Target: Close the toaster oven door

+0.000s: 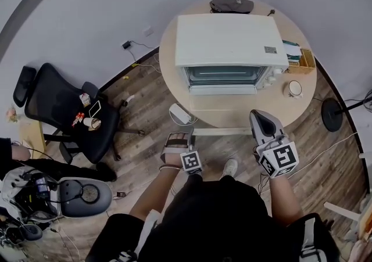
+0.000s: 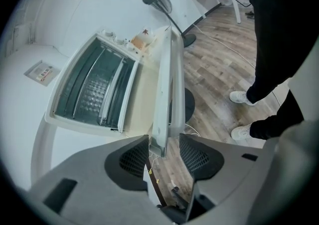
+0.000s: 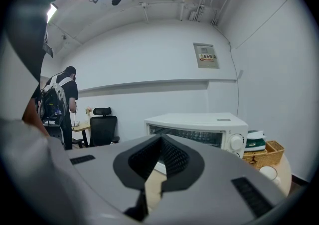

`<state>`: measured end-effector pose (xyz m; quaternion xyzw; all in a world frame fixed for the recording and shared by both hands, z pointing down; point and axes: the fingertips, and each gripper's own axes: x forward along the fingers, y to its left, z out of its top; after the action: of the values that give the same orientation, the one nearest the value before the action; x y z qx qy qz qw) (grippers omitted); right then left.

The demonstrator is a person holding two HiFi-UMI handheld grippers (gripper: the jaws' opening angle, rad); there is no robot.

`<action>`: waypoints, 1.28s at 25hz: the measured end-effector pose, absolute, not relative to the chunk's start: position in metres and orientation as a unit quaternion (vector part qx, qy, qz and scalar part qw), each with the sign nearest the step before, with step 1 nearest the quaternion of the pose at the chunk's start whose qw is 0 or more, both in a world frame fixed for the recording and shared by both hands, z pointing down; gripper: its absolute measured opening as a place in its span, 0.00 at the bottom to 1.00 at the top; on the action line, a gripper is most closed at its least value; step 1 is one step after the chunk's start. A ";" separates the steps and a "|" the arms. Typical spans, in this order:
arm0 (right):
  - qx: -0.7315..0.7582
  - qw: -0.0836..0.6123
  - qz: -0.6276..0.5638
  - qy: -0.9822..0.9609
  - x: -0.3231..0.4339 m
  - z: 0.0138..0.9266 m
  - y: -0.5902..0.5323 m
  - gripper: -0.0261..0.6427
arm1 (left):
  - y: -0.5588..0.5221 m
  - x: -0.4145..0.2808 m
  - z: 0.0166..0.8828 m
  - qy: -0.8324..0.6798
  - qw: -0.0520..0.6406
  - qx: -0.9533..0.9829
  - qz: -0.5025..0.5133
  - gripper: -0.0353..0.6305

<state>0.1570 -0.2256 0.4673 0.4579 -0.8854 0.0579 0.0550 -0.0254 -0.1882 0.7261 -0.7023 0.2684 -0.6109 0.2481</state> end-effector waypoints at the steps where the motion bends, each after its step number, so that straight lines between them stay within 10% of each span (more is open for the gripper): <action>1: 0.458 0.054 0.058 -0.885 0.158 0.468 -0.226 0.03 | -0.188 -0.026 0.726 0.267 0.249 -0.700 -0.614 0.34; 32: 0.463 0.038 0.047 -0.884 0.152 0.457 -0.233 0.03 | -0.203 -0.039 0.657 0.305 0.264 -0.681 -0.611 0.15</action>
<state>0.1525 -0.2333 0.4568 0.4632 -0.8842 0.0468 0.0385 -0.0386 -0.2032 0.6570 -0.6811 0.3053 -0.6110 0.2638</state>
